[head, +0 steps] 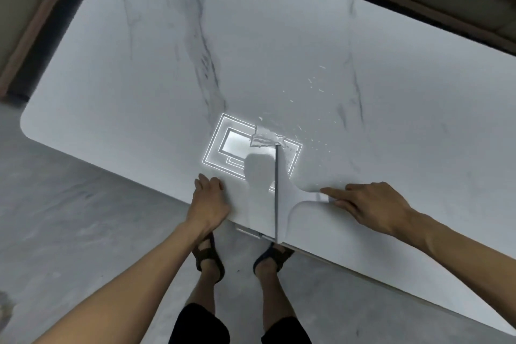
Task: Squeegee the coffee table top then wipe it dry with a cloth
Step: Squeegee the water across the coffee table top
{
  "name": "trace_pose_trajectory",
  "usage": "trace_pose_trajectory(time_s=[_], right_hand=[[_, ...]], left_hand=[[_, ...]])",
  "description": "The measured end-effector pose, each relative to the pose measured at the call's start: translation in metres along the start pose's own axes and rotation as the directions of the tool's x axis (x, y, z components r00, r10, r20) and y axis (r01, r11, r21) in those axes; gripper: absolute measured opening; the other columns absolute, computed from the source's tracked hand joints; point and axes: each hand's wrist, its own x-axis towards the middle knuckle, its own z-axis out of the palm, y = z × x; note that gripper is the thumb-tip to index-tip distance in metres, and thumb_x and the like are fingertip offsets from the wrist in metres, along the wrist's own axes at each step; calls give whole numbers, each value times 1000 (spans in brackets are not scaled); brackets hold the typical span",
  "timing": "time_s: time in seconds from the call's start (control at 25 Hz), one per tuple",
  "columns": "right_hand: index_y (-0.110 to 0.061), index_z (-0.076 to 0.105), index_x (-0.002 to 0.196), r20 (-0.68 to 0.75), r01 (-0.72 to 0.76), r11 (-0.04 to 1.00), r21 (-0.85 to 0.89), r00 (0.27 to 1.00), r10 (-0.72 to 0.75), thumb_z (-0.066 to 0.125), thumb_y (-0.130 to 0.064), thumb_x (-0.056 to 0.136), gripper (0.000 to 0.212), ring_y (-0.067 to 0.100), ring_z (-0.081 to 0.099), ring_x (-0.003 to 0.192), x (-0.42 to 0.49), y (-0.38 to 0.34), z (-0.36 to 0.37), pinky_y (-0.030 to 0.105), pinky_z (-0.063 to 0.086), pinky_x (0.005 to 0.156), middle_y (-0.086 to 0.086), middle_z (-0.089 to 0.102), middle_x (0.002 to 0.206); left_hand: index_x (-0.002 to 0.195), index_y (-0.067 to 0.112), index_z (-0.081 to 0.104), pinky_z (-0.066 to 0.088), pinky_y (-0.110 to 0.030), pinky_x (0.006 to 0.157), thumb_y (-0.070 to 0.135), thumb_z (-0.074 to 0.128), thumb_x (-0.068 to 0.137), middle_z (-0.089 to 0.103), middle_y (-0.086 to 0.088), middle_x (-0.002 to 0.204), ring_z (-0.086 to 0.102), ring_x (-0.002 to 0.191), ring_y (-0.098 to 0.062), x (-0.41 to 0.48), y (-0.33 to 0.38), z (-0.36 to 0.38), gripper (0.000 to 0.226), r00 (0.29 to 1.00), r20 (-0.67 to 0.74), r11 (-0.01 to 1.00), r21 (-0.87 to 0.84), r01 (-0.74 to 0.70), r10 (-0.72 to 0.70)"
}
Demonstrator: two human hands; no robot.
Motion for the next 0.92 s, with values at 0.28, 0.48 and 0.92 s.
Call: trace_pose_trajectory(time_s=[0.28,0.48,0.92], right_hand=[[-60,28,139,-19,9,999,-39,1000,-9,-2,-62,92,56,14,63,72,-26,13,-21,27,42,54,-17,59,87],[-51,33,144,67,373,923,-96,928,-368,21,-51,102,43,24,63,83,90,-89,-27,28,29,59,-7,62,100],[-46,42,139,42,456,878,-146,889,-455,23,-47,103,41,23,61,100,236,-165,-62,30,33,65,-4,66,103]], left_hand=[[105,17,40,38,-32,56,1,46,74,54,-2,86,58,77,-26,-8,-4,-14,35,977,-189,982,-175,67,-100],[99,18,39,38,-34,59,-1,39,77,57,-6,84,56,76,-32,-8,-43,-41,29,840,-394,870,-464,168,-373],[98,21,38,38,-33,60,5,46,79,54,1,91,53,76,-21,35,-95,-94,26,910,-251,866,-464,188,-331]])
